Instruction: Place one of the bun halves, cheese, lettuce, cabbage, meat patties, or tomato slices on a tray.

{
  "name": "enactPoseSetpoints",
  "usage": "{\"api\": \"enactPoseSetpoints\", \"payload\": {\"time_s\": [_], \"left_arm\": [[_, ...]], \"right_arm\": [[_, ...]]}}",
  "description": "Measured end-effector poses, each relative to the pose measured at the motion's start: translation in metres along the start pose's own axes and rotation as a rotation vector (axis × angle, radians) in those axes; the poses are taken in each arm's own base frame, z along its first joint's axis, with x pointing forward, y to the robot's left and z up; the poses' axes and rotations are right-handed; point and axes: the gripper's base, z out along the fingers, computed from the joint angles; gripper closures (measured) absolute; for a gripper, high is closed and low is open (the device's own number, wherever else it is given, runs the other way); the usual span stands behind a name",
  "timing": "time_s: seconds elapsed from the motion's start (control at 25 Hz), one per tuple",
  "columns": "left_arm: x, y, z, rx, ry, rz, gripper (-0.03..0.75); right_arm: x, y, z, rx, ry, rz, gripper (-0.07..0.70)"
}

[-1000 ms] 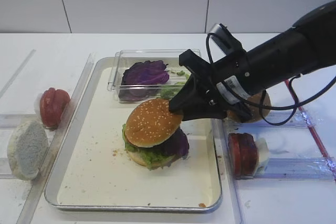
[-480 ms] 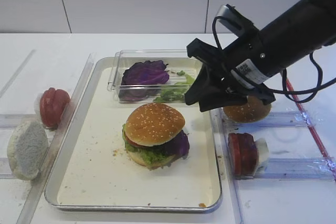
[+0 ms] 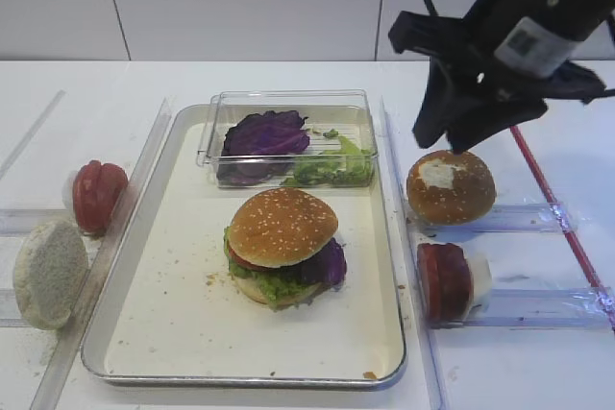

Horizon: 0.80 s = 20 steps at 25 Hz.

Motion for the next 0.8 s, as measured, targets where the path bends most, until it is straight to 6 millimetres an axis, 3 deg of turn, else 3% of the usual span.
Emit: {"api": "enactPoseSetpoints", "payload": {"time_s": [0.36,0.52,0.8], "left_arm": [[0.0,0.0,0.0,0.0,0.0,0.0,0.357],[0.0,0.0,0.0,0.0,0.0,0.0,0.357],[0.0,0.0,0.0,0.0,0.0,0.0,0.357]], "right_arm": [[0.003,-0.005,-0.037,0.214,-0.082,-0.038,0.14],[0.007,-0.01,-0.049,0.308,-0.116,-0.074,0.122],[0.024,-0.017,-0.087,0.444,-0.234,-0.076,0.119]]}}
